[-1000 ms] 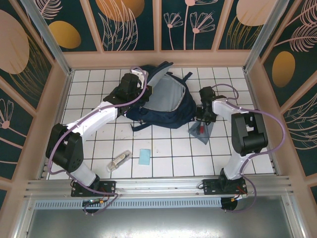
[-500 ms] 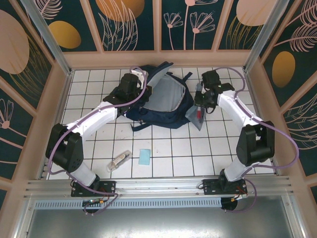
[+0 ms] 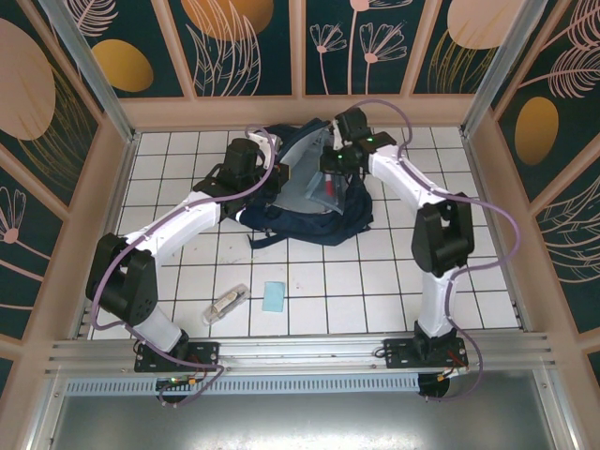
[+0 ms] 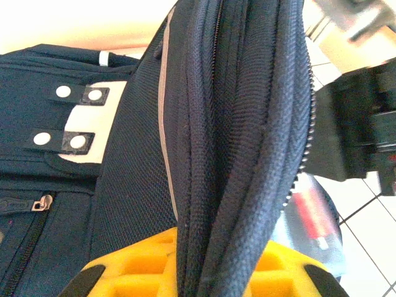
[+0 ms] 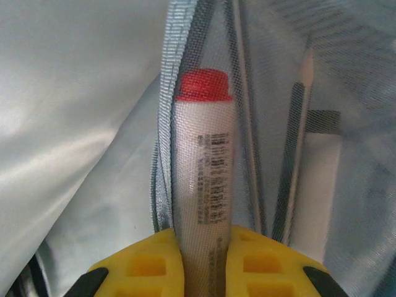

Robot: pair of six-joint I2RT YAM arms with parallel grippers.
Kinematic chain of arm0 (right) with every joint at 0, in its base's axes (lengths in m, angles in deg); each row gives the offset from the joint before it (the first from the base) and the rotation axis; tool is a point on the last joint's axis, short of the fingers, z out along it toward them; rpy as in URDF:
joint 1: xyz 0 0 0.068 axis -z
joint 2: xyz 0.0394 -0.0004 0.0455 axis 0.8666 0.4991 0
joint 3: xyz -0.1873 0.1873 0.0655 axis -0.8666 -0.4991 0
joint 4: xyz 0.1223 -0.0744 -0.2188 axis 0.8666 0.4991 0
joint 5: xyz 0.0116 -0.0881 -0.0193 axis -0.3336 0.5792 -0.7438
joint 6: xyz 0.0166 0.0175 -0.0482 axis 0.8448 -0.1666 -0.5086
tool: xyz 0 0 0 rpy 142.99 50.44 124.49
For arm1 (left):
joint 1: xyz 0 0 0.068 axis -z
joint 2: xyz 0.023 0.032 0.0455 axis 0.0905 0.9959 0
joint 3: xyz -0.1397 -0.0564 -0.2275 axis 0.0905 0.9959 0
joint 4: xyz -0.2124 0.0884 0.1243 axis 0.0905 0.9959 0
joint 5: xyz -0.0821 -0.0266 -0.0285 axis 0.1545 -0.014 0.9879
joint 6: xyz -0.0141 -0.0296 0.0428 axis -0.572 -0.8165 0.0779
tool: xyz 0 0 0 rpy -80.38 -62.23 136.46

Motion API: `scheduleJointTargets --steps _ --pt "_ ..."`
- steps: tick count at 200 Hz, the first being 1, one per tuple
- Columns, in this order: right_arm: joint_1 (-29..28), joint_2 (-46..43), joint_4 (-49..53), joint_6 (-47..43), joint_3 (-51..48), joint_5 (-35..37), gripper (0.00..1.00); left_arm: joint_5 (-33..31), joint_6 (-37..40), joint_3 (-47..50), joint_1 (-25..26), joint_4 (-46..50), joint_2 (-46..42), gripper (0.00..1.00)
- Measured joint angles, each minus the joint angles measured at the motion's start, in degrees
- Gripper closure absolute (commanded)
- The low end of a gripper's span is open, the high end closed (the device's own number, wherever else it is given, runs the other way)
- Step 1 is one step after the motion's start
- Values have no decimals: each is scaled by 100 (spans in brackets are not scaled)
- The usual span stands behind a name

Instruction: Pack the student bag

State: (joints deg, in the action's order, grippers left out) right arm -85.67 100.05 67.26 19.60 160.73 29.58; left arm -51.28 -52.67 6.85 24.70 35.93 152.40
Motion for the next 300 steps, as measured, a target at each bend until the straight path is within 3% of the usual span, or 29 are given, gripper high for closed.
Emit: scheduleJointTargets --steps 55,99,119,155,188,217,267,300 --pt "-190 549 -122 170 166 -455 87 -4 -122 11 0 -31 -9 100" --pt "-201 813 -267 398 422 -796 60 -26 -216 28 0 -98 -17 100" --pt "-205 702 -431 420 304 -787 56 -68 -260 44 0 -107 -20 100" --pt "-68 -435 -863 531 -1054 -669 56 -109 -326 52 0 -127 -20 100" --pt "463 -1231 -1528 866 -2055 -756 55 -83 -339 85 0 -125 -94 100" --pt "542 -1003 -2111 1163 -2295 -968 57 90 -341 103 0 -83 -168 100" --pt "387 -328 -3064 1674 -2330 -1523 78 382 -363 107 0 0 -179 100" --pt "216 105 -3565 1937 -2142 -1871 79 518 -494 107 0 -2 -179 100"
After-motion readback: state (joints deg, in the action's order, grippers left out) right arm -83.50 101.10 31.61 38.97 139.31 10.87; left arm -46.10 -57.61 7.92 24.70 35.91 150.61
